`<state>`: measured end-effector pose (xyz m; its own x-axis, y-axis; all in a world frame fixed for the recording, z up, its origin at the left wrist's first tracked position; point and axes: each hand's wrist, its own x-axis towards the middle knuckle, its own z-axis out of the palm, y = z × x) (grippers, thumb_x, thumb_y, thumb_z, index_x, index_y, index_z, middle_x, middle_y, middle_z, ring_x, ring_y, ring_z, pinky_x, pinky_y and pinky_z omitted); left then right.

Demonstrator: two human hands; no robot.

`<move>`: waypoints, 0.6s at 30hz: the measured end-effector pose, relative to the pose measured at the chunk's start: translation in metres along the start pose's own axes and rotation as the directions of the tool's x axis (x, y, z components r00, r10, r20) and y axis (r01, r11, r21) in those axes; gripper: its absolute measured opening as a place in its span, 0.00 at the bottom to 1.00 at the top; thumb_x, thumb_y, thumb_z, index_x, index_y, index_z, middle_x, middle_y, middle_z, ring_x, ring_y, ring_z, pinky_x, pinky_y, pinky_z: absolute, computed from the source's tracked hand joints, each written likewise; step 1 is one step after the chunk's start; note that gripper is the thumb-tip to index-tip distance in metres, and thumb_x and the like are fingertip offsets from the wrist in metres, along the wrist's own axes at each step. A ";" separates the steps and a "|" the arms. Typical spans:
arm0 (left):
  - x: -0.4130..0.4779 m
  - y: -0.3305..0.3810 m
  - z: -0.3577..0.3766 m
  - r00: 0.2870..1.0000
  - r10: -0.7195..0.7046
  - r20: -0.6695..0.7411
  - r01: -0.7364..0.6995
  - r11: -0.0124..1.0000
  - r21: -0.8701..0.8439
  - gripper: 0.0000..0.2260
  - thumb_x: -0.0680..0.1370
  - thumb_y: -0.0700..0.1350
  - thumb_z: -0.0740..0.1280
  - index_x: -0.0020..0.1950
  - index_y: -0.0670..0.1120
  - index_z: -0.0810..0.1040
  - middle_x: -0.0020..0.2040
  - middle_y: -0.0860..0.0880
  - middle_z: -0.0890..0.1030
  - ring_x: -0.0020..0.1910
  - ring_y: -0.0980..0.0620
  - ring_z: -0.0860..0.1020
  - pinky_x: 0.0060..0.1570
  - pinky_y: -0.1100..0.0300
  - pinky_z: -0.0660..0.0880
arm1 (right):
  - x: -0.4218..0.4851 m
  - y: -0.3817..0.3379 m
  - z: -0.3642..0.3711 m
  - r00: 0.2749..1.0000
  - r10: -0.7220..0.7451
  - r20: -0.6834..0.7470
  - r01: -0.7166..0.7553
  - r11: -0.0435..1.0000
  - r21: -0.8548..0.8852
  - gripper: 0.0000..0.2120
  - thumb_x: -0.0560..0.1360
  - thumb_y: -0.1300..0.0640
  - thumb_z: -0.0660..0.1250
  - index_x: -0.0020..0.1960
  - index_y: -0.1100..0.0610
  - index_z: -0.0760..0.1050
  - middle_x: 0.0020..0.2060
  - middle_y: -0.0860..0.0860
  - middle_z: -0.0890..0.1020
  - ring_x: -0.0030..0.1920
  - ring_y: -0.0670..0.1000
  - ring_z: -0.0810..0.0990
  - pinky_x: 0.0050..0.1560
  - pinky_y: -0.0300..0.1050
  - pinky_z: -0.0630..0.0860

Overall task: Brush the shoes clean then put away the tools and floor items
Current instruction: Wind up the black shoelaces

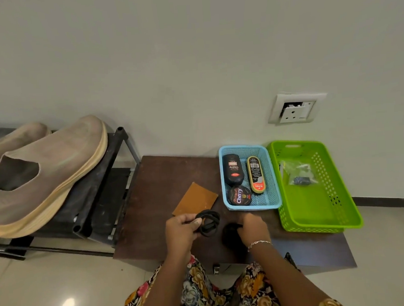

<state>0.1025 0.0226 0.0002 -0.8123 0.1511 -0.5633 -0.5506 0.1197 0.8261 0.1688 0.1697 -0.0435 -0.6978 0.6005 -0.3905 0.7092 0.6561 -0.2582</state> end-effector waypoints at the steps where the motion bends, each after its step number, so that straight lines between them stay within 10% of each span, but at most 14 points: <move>1: -0.001 0.000 0.003 1.000 0.005 0.006 -0.005 1.000 0.002 0.04 0.74 0.29 0.65 0.47 0.35 0.77 0.38 0.44 0.77 0.38 0.51 0.78 0.31 0.65 0.78 | -0.003 0.004 -0.005 1.000 -0.012 -0.009 0.012 1.000 0.020 0.09 0.74 0.61 0.62 0.52 0.61 0.77 0.53 0.57 0.80 0.56 0.57 0.77 0.52 0.44 0.72; 9: -0.017 0.000 0.060 0.988 0.083 0.134 -0.100 0.987 0.126 0.03 0.74 0.33 0.67 0.46 0.39 0.78 0.41 0.44 0.79 0.42 0.50 0.78 0.37 0.62 0.73 | -0.027 0.058 -0.074 0.967 -0.050 -0.252 0.114 0.963 0.245 0.03 0.69 0.62 0.68 0.43 0.59 0.80 0.41 0.57 0.83 0.46 0.57 0.80 0.43 0.45 0.72; 18: -0.028 0.012 0.150 0.922 0.233 0.309 -0.330 0.890 0.314 0.03 0.71 0.34 0.71 0.44 0.39 0.80 0.40 0.43 0.80 0.43 0.47 0.78 0.48 0.53 0.75 | 0.010 0.149 -0.135 0.956 0.067 -0.287 -0.059 0.998 0.037 0.09 0.73 0.62 0.64 0.51 0.60 0.79 0.49 0.58 0.82 0.54 0.59 0.78 0.48 0.46 0.71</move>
<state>0.1477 0.1667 0.0237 -0.8177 0.4705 -0.3316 -0.1621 0.3645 0.9170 0.2540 0.3349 0.0334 -0.6482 0.7491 -0.1367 0.7523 0.6021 -0.2676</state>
